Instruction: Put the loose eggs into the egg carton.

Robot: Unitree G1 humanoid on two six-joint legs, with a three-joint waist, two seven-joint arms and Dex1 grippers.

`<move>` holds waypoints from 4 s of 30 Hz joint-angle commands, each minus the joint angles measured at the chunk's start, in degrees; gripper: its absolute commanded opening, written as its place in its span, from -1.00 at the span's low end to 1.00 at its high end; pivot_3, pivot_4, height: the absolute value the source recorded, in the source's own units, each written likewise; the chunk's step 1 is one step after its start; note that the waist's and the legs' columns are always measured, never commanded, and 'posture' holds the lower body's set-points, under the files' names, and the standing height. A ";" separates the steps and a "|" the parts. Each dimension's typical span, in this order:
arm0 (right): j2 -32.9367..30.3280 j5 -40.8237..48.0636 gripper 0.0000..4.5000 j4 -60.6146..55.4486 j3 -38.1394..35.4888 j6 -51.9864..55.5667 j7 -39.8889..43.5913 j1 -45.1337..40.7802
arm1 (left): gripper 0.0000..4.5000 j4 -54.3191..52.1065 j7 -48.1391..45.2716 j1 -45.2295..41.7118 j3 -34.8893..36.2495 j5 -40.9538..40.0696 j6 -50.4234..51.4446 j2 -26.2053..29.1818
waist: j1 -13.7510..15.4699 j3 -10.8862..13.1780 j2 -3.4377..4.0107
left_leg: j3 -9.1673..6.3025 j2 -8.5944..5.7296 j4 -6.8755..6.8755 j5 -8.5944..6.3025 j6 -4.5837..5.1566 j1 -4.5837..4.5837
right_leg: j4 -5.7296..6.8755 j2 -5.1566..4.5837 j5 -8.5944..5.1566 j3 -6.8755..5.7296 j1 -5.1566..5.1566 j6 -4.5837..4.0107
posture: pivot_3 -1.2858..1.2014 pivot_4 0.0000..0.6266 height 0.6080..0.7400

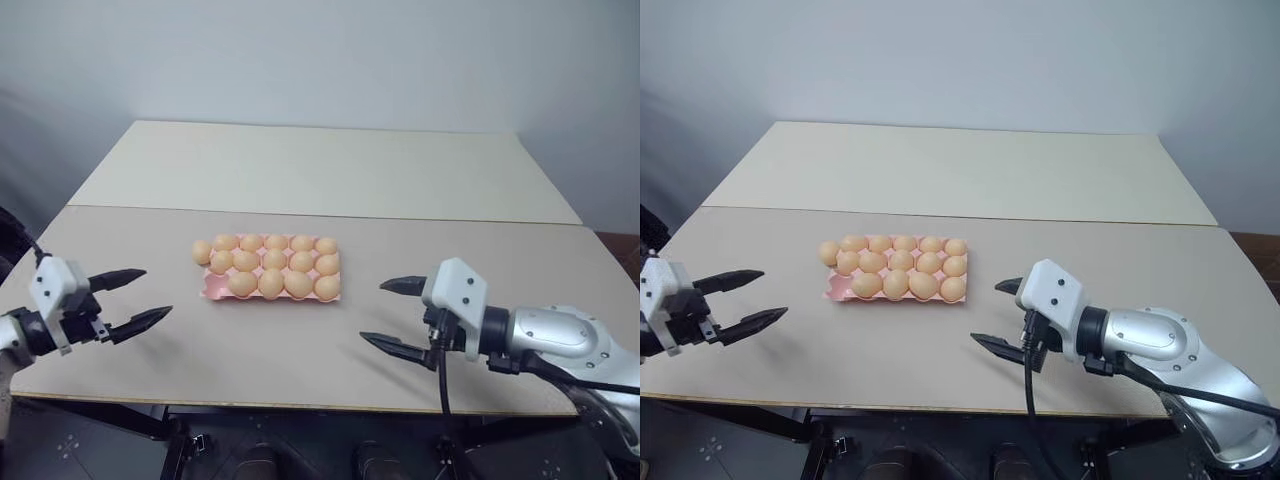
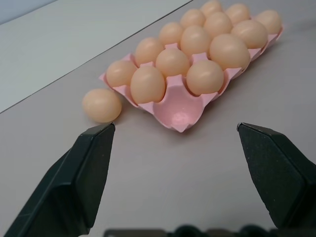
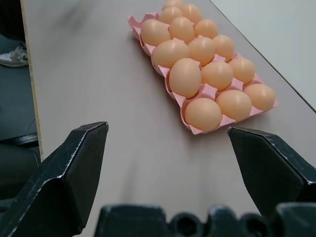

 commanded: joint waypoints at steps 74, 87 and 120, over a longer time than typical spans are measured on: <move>0.45 -2.20 1.00 -4.91 0.38 3.95 -10.17 2.52 | -0.05 53.19 -3.43 -43.92 -17.89 14.28 -25.92 -4.18 | -0.08 -0.05 -0.08 | -0.03 -0.07 0.06 0.01 0.00 -0.15 | 0.06 -0.01 0.02 -0.03 -0.07 0.02 | 0.03 -0.52 1.00; 1.12 -2.31 1.00 -6.19 0.37 4.15 -11.14 0.88 | -0.05 37.89 -14.83 -39.55 -21.25 7.90 -15.41 -9.04 | 0.02 -0.06 -0.08 | -0.05 -0.07 0.11 0.00 0.00 -0.11 | 0.06 0.00 0.01 -0.03 -0.01 0.02 | 0.03 -0.52 1.00; -0.89 -1.77 1.00 -6.97 -3.96 3.09 -9.64 3.90 | 0.99 27.07 -17.00 -33.64 -15.10 2.88 -11.61 -1.63 | -0.46 -0.06 -0.07 | -0.06 -0.05 0.09 0.00 0.00 -0.12 | 0.04 0.00 0.01 -0.01 -0.04 0.02 | 0.03 -0.52 1.00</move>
